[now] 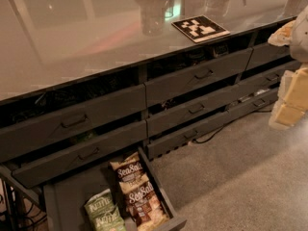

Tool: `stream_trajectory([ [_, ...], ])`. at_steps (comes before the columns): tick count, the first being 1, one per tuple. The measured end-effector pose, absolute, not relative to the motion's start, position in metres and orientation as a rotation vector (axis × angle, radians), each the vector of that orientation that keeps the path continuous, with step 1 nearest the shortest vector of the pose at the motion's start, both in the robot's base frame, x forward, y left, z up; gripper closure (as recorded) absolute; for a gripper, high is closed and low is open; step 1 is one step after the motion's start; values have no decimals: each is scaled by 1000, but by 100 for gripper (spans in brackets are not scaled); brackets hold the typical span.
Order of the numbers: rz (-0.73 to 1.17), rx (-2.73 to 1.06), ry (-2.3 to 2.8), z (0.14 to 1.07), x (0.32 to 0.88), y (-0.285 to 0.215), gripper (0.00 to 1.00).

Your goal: Pick green jalapeno chip bag from bottom drawer and place on counter

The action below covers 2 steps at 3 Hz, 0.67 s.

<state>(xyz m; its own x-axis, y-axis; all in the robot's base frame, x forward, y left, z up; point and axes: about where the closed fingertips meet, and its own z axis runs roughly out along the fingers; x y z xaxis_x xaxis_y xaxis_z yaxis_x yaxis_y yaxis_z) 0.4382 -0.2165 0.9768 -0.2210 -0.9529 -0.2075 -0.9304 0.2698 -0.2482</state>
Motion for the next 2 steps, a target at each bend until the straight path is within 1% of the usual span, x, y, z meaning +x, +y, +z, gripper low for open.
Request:
stream_trajectory([
  [2, -78, -1724, 2198, 968, 436, -214, 0],
])
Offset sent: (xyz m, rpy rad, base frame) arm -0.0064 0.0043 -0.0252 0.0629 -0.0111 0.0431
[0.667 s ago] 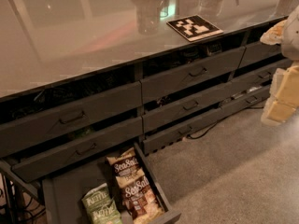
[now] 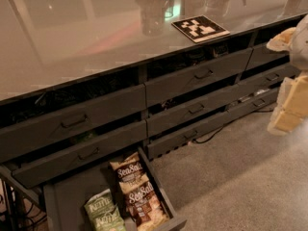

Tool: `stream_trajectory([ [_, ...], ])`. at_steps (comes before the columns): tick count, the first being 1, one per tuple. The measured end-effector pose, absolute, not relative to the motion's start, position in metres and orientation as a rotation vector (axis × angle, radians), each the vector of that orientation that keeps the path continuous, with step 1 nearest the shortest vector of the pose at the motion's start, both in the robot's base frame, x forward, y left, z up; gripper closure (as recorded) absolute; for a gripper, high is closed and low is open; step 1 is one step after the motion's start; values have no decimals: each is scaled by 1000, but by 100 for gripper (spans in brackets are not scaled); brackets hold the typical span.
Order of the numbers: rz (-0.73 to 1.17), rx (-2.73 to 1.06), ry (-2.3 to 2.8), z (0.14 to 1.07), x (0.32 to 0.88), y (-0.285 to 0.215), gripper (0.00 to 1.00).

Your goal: Pick green jalapeno chip bag from bottom drawer and place on counter

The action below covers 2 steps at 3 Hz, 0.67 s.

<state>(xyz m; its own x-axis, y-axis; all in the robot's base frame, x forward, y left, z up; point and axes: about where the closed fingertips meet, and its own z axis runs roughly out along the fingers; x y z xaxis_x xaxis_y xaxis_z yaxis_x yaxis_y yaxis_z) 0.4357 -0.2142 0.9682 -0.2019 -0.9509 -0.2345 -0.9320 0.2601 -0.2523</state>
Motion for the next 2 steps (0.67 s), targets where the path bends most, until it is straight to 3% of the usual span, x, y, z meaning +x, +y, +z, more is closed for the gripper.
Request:
stream_trajectory([
  [2, 143, -1697, 2124, 852, 445, -187, 0],
])
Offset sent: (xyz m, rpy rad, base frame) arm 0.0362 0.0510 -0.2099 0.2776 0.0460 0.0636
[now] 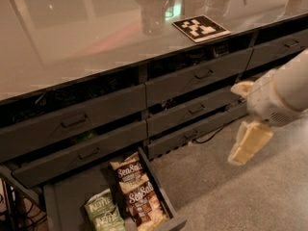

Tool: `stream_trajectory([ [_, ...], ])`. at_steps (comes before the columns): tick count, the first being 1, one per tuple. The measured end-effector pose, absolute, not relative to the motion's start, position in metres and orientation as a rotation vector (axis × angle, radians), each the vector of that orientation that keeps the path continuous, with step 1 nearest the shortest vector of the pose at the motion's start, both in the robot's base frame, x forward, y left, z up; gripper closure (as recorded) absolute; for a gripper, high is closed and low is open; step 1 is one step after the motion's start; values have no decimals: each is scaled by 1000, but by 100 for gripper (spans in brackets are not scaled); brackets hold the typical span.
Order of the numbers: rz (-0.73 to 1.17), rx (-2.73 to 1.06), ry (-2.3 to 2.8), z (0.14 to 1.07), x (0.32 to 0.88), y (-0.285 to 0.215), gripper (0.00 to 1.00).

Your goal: Pick green jalapeno chip bag from bottom drawer and place on counter

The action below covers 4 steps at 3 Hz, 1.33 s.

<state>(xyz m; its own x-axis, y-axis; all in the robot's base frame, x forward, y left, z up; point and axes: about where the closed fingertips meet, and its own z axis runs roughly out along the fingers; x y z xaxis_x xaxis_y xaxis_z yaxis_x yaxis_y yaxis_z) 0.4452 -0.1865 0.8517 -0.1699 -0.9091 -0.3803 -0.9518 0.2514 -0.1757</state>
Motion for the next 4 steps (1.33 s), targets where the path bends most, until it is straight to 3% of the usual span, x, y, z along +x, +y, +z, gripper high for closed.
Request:
stream_trajectory([
  [4, 413, -1666, 2025, 595, 522, -66, 0],
])
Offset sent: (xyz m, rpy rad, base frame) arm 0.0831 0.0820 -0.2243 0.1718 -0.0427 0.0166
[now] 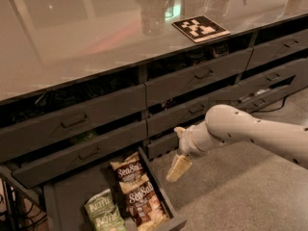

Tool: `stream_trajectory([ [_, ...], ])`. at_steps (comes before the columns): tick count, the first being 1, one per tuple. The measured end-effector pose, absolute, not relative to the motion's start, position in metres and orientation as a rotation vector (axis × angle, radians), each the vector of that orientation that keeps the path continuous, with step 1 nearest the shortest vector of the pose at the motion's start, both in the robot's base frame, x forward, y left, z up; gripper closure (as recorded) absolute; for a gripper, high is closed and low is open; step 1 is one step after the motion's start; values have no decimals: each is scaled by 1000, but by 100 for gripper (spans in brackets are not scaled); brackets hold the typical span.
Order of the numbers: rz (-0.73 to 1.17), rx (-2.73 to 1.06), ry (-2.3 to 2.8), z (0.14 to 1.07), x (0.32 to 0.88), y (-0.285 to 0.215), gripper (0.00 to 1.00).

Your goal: Pick green jalapeno chip bag from bottom drawer and place on counter

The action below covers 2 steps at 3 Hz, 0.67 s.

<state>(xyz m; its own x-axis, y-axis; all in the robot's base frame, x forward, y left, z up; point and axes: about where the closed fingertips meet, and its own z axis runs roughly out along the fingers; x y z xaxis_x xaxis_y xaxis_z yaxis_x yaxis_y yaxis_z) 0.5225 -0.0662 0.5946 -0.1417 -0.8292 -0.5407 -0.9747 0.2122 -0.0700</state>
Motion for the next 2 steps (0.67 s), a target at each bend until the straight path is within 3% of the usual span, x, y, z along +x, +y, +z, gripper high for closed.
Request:
stream_trajectory([
  [2, 529, -1681, 1980, 562, 522, -43, 0],
])
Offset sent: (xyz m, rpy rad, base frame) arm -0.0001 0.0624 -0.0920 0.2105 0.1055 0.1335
